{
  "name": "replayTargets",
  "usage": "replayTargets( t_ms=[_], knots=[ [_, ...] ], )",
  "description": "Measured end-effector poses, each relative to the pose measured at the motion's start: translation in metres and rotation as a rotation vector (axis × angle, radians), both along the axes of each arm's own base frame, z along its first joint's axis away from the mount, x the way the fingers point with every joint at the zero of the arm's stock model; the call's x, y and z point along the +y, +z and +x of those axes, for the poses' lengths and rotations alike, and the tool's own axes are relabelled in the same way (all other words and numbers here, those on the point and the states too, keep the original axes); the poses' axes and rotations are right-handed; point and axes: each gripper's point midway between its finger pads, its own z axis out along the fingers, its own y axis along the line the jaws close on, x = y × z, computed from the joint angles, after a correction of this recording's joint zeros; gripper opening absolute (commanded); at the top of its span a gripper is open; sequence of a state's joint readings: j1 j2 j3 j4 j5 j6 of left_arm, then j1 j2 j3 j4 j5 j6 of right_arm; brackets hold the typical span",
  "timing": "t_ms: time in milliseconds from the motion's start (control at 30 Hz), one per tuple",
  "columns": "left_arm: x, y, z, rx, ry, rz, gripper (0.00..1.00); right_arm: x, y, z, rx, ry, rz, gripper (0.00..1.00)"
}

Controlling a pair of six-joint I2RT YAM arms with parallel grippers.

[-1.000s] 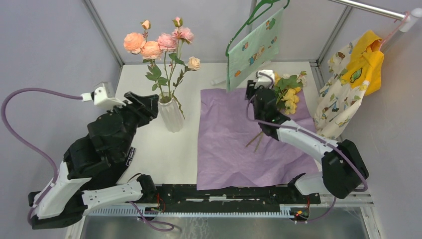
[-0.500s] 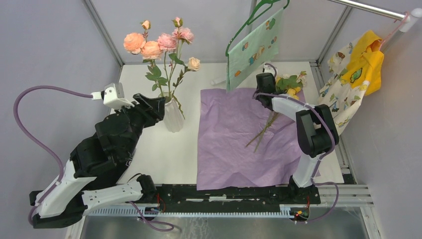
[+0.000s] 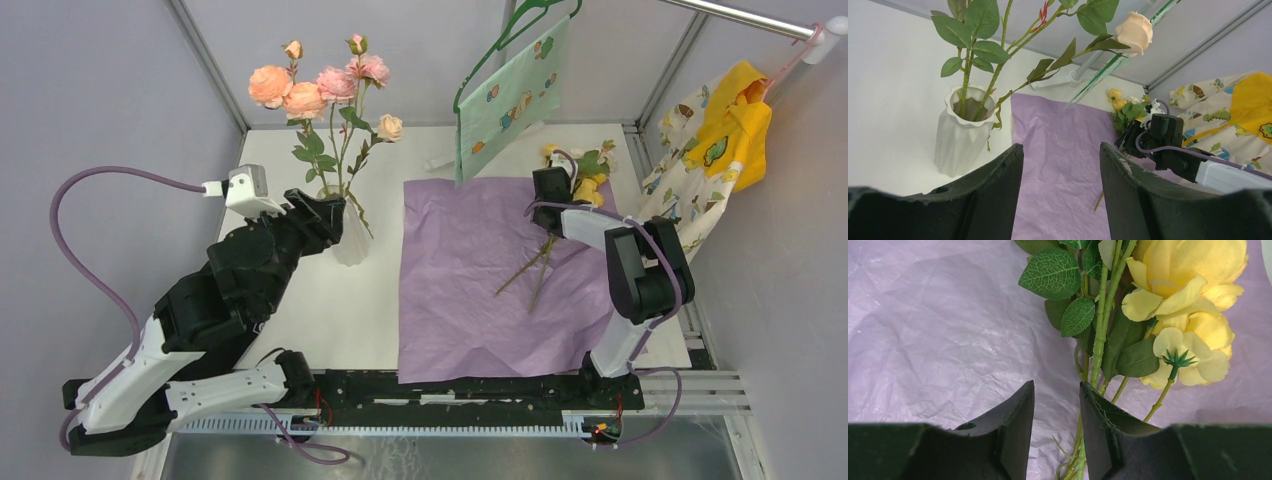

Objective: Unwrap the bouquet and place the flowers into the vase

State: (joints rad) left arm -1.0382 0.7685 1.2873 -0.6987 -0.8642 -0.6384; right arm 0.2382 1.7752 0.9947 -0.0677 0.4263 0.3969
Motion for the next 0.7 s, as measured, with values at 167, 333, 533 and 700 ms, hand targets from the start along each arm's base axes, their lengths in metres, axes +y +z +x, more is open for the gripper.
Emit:
replayTargets(
  t_ms=[167, 333, 533, 700],
  knots=[
    [-0.004, -0.004, 0.001, 0.008, -0.011, 0.009, 0.64, -0.005, 0.003, 0.001, -0.007, -0.011, 0.002, 0.43],
    [-0.005, -0.005, 0.001, 0.007, -0.011, 0.008, 0.64, -0.005, 0.021, 0.001, -0.049, -0.012, 0.011, 0.43],
    [-0.006, -0.004, 0.002, 0.003, -0.013, 0.0, 0.64, -0.006, 0.039, 0.002, -0.096, -0.015, 0.02, 0.43],
    [-0.008, -0.004, 0.001, 0.004, -0.025, -0.002, 0.64, -0.012, 0.03, 0.001, -0.073, -0.028, 0.015, 0.42]
  ],
)
